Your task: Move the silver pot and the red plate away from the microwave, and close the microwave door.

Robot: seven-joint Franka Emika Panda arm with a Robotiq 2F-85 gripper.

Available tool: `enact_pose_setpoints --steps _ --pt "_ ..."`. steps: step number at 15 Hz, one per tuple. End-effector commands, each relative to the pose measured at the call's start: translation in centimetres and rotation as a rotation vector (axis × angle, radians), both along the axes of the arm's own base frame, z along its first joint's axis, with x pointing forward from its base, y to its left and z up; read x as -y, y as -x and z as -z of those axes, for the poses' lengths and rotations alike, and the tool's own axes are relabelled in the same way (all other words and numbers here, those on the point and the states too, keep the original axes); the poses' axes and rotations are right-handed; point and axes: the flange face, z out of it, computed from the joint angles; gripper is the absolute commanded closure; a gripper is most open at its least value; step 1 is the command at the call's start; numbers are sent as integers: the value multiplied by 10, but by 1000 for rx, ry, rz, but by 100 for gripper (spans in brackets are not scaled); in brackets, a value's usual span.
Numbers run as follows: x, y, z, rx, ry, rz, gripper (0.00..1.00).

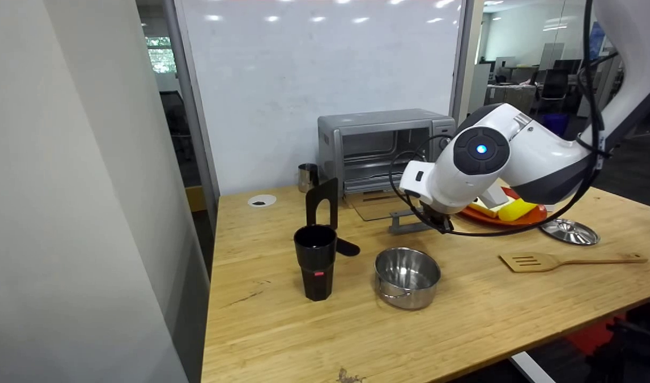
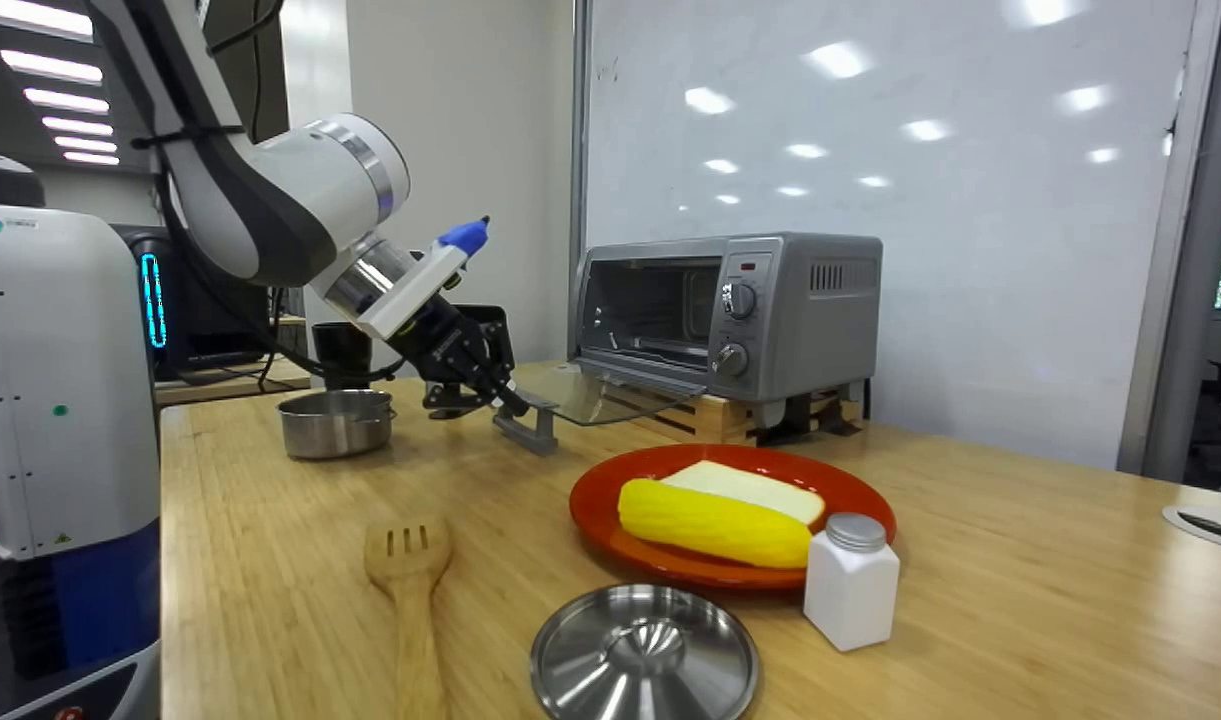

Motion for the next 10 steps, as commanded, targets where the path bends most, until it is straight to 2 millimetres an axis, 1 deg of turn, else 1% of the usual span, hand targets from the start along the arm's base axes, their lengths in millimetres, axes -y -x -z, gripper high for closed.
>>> enact_pose_setpoints --steps 1,6,10 --pt "9 -4 6 49 -22 13 100" --pt "13 -4 9 98 -32 27 100" --pt "18 -6 18 151 0 17 100"
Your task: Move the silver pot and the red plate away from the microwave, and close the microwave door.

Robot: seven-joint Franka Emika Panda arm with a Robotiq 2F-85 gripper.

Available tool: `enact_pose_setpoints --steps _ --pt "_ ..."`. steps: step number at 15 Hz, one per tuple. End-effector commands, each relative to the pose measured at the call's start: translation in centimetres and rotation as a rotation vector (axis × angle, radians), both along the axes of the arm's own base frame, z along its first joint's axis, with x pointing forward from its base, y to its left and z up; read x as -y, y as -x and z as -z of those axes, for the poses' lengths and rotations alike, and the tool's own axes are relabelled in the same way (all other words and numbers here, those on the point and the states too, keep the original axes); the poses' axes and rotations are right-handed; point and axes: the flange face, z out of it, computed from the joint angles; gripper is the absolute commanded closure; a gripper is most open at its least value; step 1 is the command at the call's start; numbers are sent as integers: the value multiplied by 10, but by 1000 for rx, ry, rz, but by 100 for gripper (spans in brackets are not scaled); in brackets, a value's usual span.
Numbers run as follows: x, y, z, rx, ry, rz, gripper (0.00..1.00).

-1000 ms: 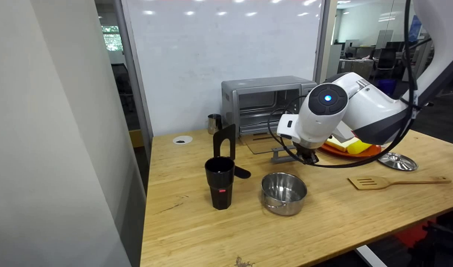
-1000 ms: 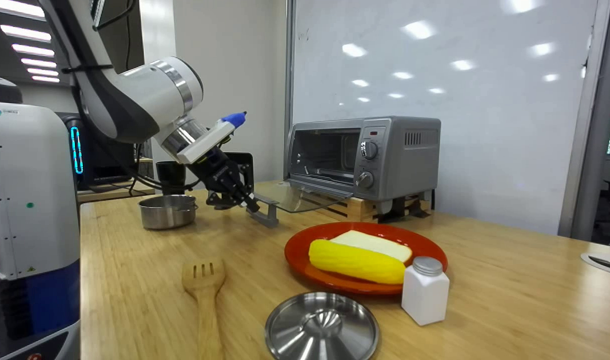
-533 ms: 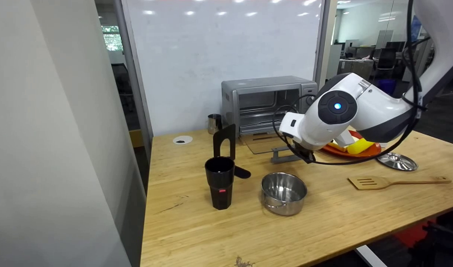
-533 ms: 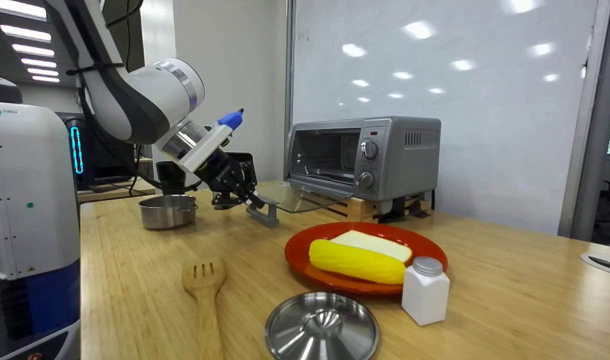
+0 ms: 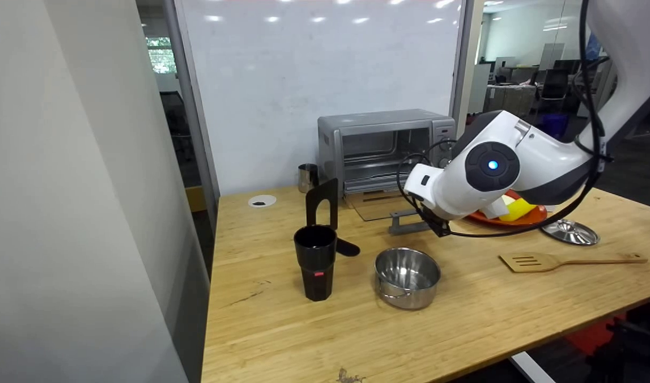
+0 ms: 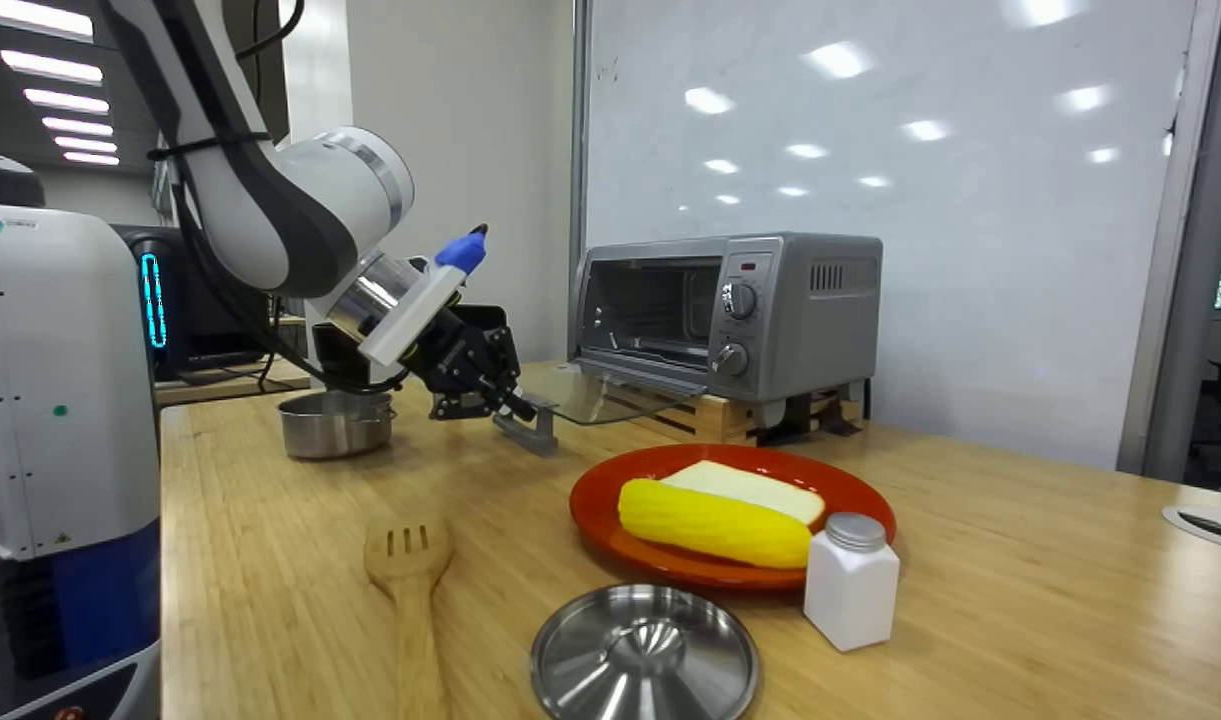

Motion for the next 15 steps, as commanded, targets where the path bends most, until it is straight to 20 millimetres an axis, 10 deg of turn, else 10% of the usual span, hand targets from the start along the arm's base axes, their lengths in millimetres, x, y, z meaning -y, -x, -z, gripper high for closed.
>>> enact_pose_setpoints --steps 1,15 --pt "12 -10 5 54 34 -14 100" --pt "5 -1 -61 159 -43 -25 100"
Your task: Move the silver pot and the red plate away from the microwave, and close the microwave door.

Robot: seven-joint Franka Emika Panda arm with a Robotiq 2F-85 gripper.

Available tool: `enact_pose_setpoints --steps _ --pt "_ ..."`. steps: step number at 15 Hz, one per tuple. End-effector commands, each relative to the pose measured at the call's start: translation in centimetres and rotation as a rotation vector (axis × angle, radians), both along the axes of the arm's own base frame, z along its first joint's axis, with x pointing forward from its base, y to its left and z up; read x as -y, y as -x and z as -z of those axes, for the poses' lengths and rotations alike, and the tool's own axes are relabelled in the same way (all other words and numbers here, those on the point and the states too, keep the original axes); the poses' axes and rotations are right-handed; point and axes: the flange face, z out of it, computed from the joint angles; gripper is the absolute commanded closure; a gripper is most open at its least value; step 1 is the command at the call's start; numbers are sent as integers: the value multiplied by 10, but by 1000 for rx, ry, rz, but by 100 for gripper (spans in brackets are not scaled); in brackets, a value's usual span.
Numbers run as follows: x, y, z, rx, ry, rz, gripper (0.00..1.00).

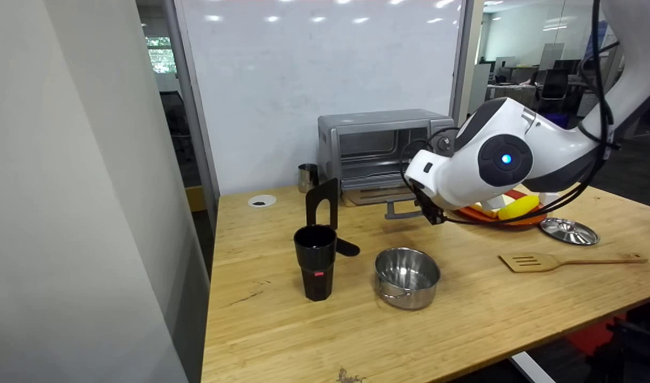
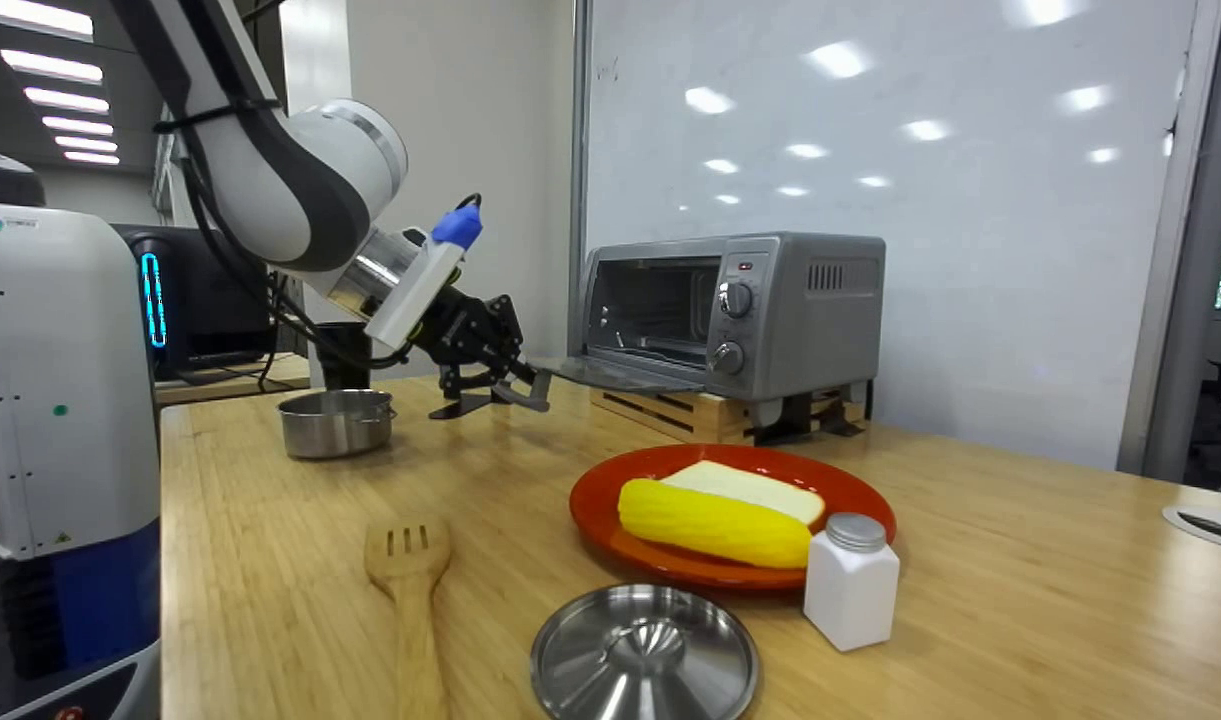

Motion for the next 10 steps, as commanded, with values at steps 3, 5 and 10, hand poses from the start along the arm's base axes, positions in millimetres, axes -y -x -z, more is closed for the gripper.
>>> enact_pose_setpoints --steps 3,5,10 --pt "20 -1 -62 56 -95 26 100" --pt "33 -3 -77 53 -162 45 100" --pt "60 -7 -100 12 -301 69 100"
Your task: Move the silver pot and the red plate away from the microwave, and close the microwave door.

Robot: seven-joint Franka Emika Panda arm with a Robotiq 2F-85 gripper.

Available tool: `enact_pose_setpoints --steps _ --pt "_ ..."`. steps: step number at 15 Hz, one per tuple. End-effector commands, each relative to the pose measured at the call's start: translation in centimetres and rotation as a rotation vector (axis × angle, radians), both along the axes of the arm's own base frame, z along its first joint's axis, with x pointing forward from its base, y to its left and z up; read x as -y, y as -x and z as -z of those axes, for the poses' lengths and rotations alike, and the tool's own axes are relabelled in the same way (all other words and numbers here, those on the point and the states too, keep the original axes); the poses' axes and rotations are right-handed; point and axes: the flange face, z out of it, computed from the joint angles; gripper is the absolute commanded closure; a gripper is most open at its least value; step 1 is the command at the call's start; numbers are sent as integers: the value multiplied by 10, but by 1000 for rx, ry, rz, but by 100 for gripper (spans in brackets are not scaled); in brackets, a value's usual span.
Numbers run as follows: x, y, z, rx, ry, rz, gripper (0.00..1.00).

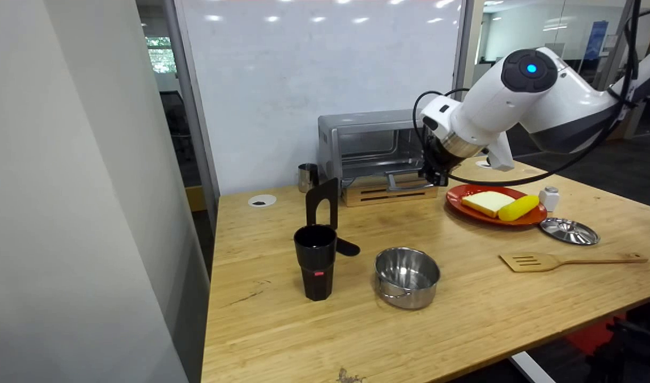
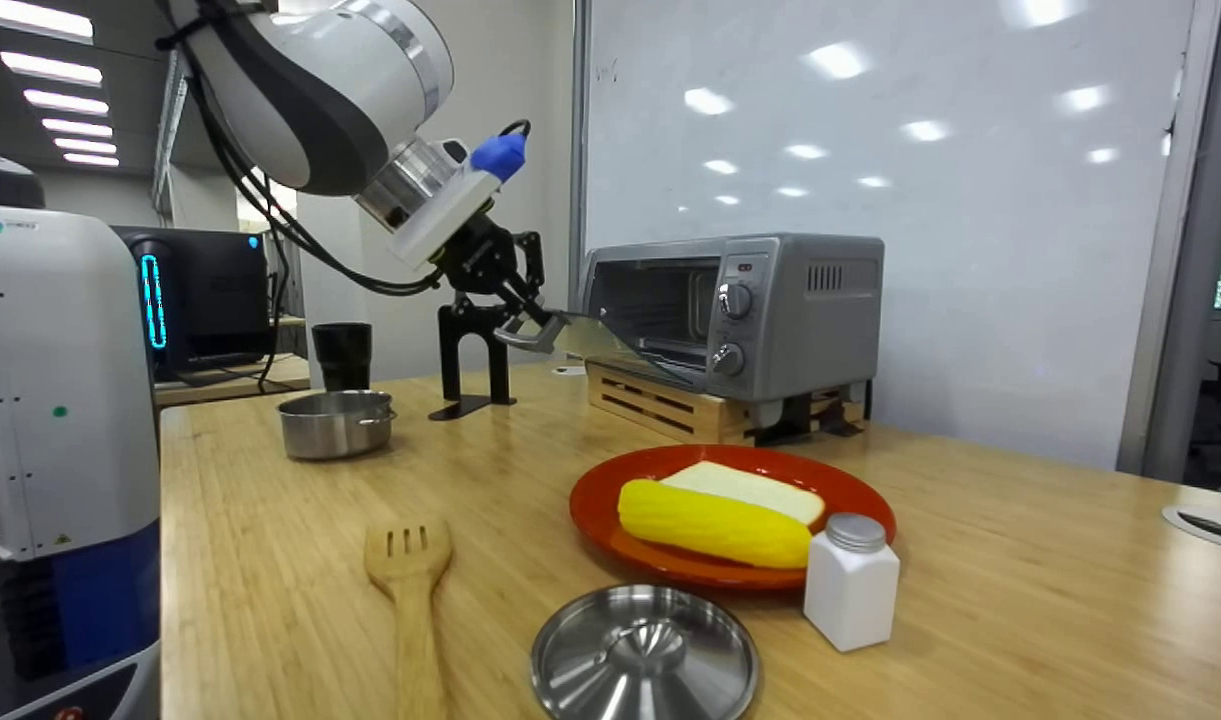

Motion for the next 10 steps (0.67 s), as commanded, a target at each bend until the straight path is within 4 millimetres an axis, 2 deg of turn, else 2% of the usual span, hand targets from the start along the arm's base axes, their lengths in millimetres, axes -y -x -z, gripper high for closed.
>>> enact_pose_setpoints --steps 1,6,10 --pt "23 -1 -15 -22 -55 9 100" --pt "36 -16 -20 -63 -105 36 100" --pt "44 -33 -34 -100 -127 63 100"
